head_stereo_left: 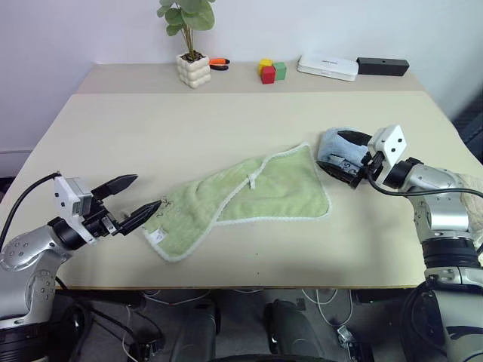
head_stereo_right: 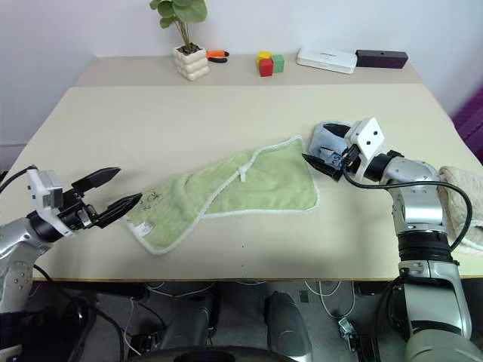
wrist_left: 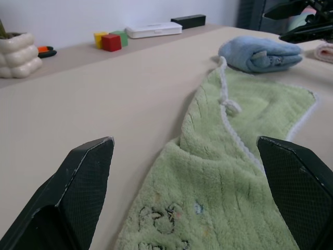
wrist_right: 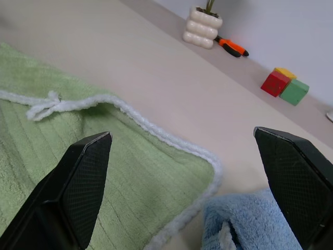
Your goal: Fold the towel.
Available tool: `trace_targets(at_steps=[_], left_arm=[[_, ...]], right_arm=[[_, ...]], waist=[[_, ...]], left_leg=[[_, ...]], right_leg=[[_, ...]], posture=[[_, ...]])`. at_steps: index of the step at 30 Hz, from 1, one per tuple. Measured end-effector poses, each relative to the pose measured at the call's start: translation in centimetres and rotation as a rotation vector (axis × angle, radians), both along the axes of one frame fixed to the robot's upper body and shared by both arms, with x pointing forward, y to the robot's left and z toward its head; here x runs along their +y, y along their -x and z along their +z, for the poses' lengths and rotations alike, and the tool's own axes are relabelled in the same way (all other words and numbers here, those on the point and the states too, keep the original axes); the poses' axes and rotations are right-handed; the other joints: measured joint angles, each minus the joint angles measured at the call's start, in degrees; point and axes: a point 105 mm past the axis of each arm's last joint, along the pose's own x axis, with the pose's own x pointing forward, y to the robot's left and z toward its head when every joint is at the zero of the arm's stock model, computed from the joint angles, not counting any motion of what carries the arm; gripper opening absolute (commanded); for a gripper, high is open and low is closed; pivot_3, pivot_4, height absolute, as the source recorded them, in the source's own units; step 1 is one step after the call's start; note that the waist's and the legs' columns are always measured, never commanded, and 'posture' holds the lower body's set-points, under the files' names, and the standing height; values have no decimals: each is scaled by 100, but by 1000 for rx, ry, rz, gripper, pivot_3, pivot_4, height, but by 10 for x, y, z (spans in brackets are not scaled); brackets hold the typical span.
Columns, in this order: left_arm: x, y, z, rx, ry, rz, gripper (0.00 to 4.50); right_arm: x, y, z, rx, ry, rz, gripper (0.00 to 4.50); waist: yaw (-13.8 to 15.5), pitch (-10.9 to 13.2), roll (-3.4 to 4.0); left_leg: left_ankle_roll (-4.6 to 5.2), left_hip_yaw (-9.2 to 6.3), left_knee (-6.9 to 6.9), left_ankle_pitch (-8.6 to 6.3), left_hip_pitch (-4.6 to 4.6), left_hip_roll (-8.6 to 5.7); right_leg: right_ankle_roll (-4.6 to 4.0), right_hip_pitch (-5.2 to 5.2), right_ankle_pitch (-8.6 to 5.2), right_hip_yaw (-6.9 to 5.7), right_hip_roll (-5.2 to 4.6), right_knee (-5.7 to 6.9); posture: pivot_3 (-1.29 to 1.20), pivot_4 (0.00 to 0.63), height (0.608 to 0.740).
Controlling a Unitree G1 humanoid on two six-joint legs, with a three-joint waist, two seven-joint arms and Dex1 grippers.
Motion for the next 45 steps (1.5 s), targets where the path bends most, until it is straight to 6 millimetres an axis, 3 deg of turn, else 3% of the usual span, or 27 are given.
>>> trace_targets(at_steps=[13, 17, 23, 26, 30, 35, 40, 45], left_arm=[[-1, -8, 5, -19, -1, -41, 4500], [6, -1, 6, -11, -30, -36, 4500], [25, 15, 7, 27, 55, 32, 4500], [27, 22, 7, 42, 67, 40, 4500], [20, 25, 12, 42, 62, 3, 4500], [6, 42, 5, 149, -7, -115, 4500], [-9, 37, -15, 120, -269, -220, 4500], [-25, 40, -39, 180, -379, -340, 4500]], right_arm=[[7, -3, 6, -31, -16, -4, 4460], [26, -7, 11, -46, -50, 48, 4460], [57, -7, 2, -19, -84, 125, 4460], [61, -7, 7, -33, -83, 140, 4460], [68, -8, 8, -41, -108, 156, 4460], [72, -8, 8, -54, -119, 157, 4460], [78, -6, 10, -90, -142, 152, 4460], [77, -4, 6, -98, -150, 122, 4460]], waist=[[-33, 0, 0], [-55, 0, 0], [-20, 1, 1], [4, 0, -1], [-6, 0, -1], [-35, 1, 0], [-6, 0, 0], [-22, 1, 1]], left_leg=[[0, 2, -2, 0, 0, 1], [0, 3, -4, 0, 0, 7], [0, 1, -3, 0, -3, 12], [0, 2, -1, -1, -3, 10], [0, 2, -2, -1, -3, 11], [0, 10, -7, -1, -4, 14], [-1, 11, -5, -1, -2, 14], [0, 14, -10, -1, -4, 16]], right_leg=[[2, -4, 1, 0, 2, 0], [2, -6, 2, 1, 4, 1], [-1, -6, 1, 0, 2, -2], [-6, -4, -1, 0, 0, -3], [-13, -6, -2, 0, 3, -3], [-12, -12, -1, 4, 3, -4], [-30, -10, -1, 3, 8, -5], [-28, -14, -1, 4, 6, -8]], posture=[[0, 150, 740], [0, 150, 740], [0, 150, 740], [0, 150, 740], [0, 150, 740], [0, 150, 740], [0, 150, 740], [0, 150, 740]])
